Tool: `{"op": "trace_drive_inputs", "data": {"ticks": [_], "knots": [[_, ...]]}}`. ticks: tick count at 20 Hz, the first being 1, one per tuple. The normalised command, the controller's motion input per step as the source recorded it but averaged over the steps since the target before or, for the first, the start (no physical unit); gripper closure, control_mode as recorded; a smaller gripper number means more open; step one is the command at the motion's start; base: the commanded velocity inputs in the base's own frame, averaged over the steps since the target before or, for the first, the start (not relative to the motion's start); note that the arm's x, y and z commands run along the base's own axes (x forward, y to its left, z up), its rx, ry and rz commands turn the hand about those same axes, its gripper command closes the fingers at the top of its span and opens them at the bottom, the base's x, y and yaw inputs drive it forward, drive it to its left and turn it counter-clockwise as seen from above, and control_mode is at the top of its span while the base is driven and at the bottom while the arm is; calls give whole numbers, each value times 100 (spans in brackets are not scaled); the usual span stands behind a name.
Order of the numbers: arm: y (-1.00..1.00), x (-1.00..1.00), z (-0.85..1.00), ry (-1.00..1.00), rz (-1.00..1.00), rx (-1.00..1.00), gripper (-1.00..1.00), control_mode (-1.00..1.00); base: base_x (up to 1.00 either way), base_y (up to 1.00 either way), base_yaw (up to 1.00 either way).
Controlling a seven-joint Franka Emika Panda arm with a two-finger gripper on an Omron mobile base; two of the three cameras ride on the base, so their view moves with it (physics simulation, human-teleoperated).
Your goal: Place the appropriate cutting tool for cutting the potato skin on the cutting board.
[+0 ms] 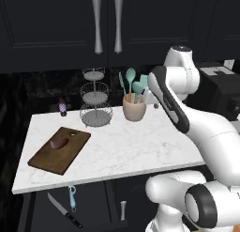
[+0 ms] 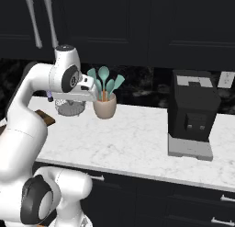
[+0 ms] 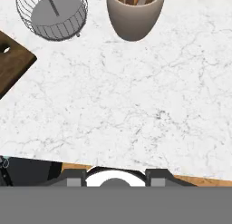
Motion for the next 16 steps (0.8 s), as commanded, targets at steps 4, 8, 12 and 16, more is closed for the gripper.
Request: {"op": "trace_drive_inputs", "data": {"ticks": [4,8,12,16], "knots": [[32,-48,-3,-2,1,0,-100,-100,0,0,0],[95,-100,-56,0,14,0,-100,-100,0,0,0],[100,-98,-73,5,26,-1,-100,-100,0,0,0],[100,-64,-67,16,18,-2,-100,-100,0,0,0]]}}
